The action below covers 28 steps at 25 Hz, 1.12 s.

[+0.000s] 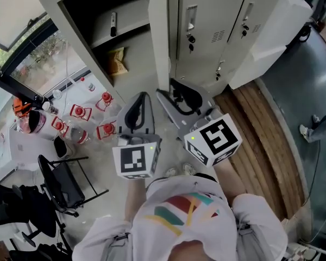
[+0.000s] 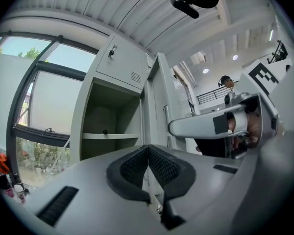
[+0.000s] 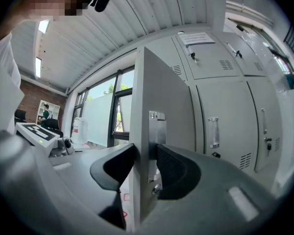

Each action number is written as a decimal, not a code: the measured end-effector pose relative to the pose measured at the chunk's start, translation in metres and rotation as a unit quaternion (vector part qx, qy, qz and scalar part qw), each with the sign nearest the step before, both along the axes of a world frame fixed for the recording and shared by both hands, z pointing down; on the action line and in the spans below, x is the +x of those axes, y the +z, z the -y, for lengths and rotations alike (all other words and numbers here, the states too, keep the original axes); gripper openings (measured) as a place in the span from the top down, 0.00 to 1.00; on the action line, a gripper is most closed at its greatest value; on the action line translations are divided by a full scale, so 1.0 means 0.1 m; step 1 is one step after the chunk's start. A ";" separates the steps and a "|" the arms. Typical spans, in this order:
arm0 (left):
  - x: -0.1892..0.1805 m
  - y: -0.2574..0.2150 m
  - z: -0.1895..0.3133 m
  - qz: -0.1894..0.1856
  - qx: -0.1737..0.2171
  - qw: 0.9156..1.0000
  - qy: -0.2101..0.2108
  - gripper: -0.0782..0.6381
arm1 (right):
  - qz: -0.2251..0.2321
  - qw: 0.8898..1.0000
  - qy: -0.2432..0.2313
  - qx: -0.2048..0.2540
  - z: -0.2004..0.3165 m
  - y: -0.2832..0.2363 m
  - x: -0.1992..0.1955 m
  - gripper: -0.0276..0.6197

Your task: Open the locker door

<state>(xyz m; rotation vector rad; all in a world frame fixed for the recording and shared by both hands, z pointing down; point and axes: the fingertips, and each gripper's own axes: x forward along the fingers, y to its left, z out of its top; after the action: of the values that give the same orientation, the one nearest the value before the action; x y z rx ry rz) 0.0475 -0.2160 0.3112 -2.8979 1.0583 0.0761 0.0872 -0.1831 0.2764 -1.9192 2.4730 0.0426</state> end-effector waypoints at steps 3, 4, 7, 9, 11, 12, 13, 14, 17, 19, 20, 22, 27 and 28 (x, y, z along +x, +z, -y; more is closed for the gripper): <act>0.08 0.02 -0.04 0.001 -0.001 1.000 0.013 0.87 | -0.006 1.000 0.029 0.005 -0.08 0.00 0.14 0.75; 0.11 0.03 -0.06 -0.001 0.000 1.000 0.018 0.87 | -0.003 0.999 0.040 0.003 -0.10 0.01 0.20 0.75; 0.20 0.01 -0.12 -0.005 0.001 0.999 0.032 0.87 | 0.003 0.998 0.059 0.002 -0.17 0.02 0.32 0.74; 0.27 0.01 -0.16 -0.004 0.000 0.999 0.039 0.87 | -0.010 0.998 0.066 0.011 -0.20 0.00 0.37 0.74; 0.32 0.03 -0.19 -0.003 -0.002 0.999 0.047 0.87 | -0.046 0.995 0.085 0.023 -0.25 -0.02 0.44 0.74; 0.34 0.04 -0.20 -0.003 -0.002 0.999 0.051 0.87 | -0.061 0.993 0.100 0.026 -0.28 -0.02 0.49 0.74; 0.36 0.03 -0.21 -0.004 -0.002 0.999 0.054 0.87 | -0.069 0.991 0.115 0.026 -0.31 -0.01 0.55 0.74; 0.38 0.02 -0.22 -0.005 -0.001 0.998 0.056 0.87 | -0.070 0.989 0.129 0.024 -0.34 0.00 0.62 0.74; 0.44 0.03 -0.27 -0.002 -0.002 0.998 0.065 0.87 | -0.062 0.983 0.169 0.018 -0.42 0.02 0.85 0.78; 0.48 0.03 -0.31 0.000 -0.004 0.997 0.071 0.87 | -0.060 0.977 0.206 0.018 -0.46 0.02 1.04 0.81; 0.50 0.02 -0.33 -0.001 -0.003 0.997 0.075 0.87 | -0.058 0.973 0.224 0.018 -0.48 0.02 1.14 0.81; 0.55 -0.01 -0.38 -0.003 0.000 0.996 0.084 0.87 | -0.053 0.966 0.252 0.020 -0.51 0.01 1.35 0.82; 0.58 -0.01 -0.49 0.006 0.001 0.996 0.092 0.87 | -0.042 0.950 0.307 0.020 -0.55 0.02 1.74 0.82; 0.57 -0.01 -0.49 0.008 0.002 0.996 0.091 0.87 | -0.043 0.945 0.322 0.020 -0.55 0.02 1.80 0.82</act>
<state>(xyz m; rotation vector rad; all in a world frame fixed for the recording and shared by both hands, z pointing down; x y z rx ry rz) 0.1048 -0.1671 0.3098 -2.9785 0.7885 0.0615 0.2670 -0.1284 0.2779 -2.6547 1.7491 0.1815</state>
